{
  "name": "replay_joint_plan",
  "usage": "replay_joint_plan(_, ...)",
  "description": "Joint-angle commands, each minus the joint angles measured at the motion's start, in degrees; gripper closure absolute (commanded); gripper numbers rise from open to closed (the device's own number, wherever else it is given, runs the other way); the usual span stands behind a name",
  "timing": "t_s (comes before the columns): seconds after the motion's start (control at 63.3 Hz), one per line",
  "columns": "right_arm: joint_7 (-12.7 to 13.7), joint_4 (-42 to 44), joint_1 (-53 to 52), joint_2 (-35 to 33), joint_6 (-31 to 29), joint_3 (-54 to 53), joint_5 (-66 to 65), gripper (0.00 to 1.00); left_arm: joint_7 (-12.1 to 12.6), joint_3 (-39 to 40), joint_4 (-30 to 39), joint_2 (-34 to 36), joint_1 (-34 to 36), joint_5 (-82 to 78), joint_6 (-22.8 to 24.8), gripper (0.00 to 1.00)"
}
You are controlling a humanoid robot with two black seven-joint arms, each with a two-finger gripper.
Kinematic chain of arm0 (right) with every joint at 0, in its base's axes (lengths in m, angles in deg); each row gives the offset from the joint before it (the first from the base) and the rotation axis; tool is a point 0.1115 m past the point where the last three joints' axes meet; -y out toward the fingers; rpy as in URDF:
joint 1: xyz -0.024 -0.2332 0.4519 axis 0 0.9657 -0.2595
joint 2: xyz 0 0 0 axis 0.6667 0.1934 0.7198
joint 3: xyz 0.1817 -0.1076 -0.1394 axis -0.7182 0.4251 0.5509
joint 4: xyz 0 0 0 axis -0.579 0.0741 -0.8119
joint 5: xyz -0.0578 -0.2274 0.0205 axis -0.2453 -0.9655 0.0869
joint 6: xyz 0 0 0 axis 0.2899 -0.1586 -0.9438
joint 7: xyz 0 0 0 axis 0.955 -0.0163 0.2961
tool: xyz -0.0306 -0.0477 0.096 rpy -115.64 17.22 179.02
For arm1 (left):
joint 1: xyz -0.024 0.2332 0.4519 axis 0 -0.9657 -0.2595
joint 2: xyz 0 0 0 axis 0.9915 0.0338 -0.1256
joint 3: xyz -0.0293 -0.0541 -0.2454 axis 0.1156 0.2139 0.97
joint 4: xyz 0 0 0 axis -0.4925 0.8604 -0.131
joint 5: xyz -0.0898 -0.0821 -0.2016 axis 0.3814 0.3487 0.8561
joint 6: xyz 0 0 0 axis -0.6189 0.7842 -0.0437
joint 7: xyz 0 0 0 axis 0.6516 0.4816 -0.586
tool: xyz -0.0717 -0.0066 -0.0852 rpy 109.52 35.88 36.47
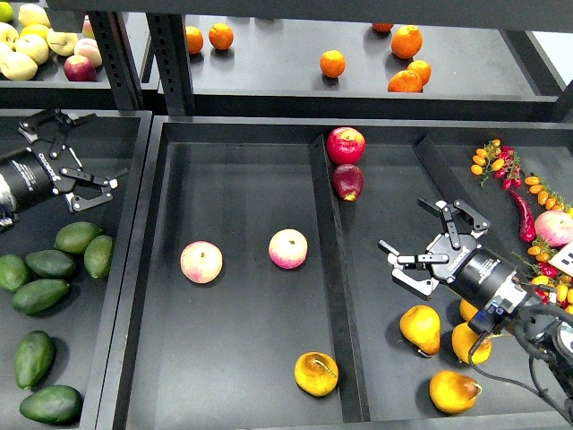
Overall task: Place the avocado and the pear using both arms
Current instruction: 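Withdraw the left gripper upward from the avocado bin, then move the right gripper down to the yellow pear in the middle bin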
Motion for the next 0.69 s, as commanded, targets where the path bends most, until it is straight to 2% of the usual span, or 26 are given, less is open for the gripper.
replay_joint_plan(0.0, 0.0, -0.7, -0.8, -1.8, 0.0, 3.2, -2.3, 0.0, 0.0, 8.0, 1.3, -6.9, -4.7, 0.0, 0.0, 0.01)
replay_joint_plan(0.205, 0.0, -2.2, -4.6, -5.2, -0.1, 11.5, -4.4, 0.0, 0.0, 18.0, 6.1, -17.0, -13.2, -0.5, 0.0, 0.01)
replay_joint_plan(0.363, 0.0, -2.2, -10.1, -7.9, -0.1, 20.5, -4.7, 0.0, 0.0, 20.8, 10.3, -22.5, -18.9, -0.8, 0.0, 0.01)
replay_joint_plan(0.505, 0.0, -2.1, -15.8, -9.4, 0.0, 30.4, -5.0, 0.0, 0.0, 21.9, 13.8, -22.5, -23.1, -0.9, 0.0, 0.01)
replay_joint_plan(0.679, 0.0, -2.0, -19.9, -9.6, -0.1, 39.0, -8.6, 0.0, 0.0, 23.3, 15.1, -22.5, -24.6, -0.9, 0.0, 0.01)
